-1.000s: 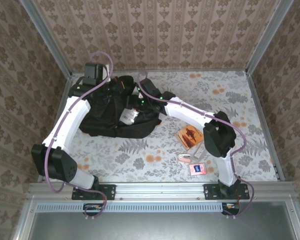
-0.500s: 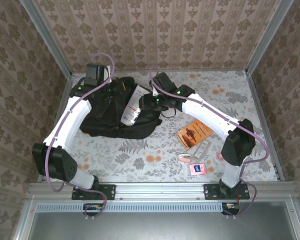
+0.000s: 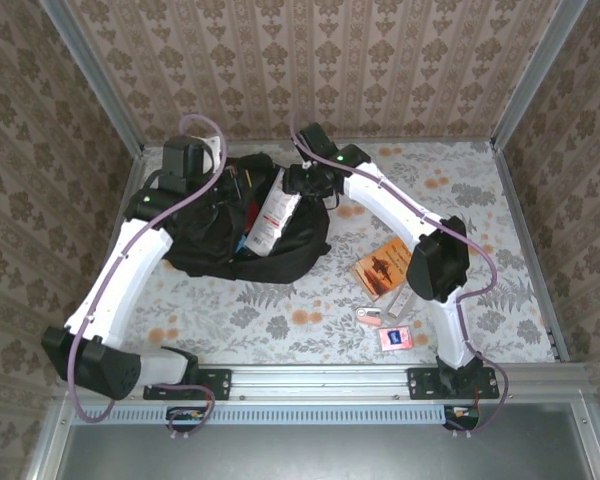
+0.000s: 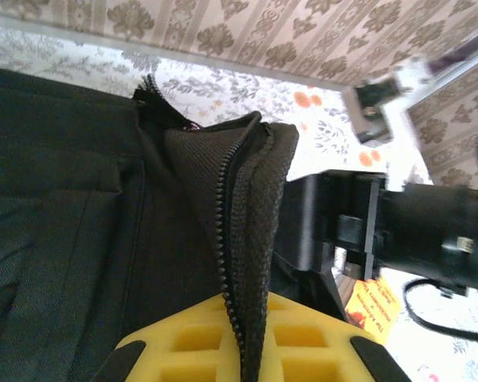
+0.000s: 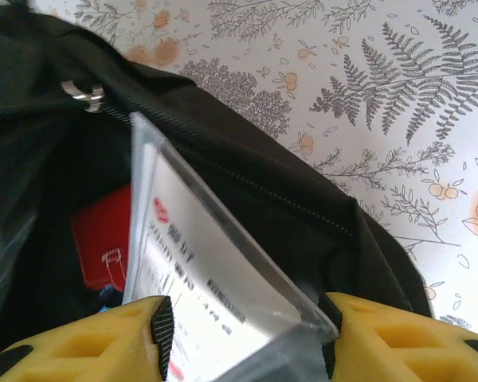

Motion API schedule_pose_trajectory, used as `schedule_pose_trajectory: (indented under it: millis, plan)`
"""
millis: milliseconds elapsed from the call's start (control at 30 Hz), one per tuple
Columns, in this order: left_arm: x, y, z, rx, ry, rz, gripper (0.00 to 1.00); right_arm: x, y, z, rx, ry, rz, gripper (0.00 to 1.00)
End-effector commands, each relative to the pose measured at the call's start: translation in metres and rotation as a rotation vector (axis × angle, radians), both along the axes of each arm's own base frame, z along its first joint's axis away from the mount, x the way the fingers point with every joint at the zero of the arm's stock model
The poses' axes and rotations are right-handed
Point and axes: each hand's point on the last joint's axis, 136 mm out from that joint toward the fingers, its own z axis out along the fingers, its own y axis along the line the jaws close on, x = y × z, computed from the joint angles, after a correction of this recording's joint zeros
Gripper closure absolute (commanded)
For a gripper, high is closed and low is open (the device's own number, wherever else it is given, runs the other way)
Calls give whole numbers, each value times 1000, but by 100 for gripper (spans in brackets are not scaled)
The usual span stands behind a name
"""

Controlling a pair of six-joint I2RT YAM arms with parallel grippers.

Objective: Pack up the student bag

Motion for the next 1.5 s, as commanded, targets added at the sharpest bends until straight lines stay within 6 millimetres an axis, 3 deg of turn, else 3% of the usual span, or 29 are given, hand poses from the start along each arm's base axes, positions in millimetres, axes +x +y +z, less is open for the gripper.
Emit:
schedule_pose_trajectory:
  millis: [0,167,333,433,533,733,833,900,1067,1200,1333,1367,1467]
  plan:
    - [7,-5,36,-17,-159,-16,100,-7,-1,-6,-79,18,42,47]
    - [8,-15,31,-47,-137,-54,100,-2,-5,-28,-196,31,28,46]
    - [9,-14,30,-40,-143,-47,100,-7,6,-44,-255,45,105,62]
    - [15,-12,19,-14,-110,-31,100,-24,38,-33,-104,50,235,66]
    - [19,-13,10,-5,-75,-28,100,-33,48,-10,-3,-7,273,65]
    - [23,-7,3,31,-62,-3,100,-26,-1,21,6,-72,113,59]
    - [25,-4,-5,62,-39,13,100,-41,-29,28,-49,-80,76,47]
    - [26,-4,-11,72,-19,13,100,-56,-60,26,-115,-66,21,41]
    - [30,-10,-29,89,49,15,100,-107,-124,-3,-158,70,-83,39]
    - [31,-13,-45,149,85,24,100,-159,-160,-36,-239,207,-133,38]
    - [32,-15,-54,187,104,21,100,-211,-181,-72,-253,357,-158,38]
    - [26,-27,-55,193,104,-10,100,-222,-181,-74,-226,373,-151,37]
    - [25,-31,-59,205,105,-25,100,-243,-185,-89,-192,423,-173,33]
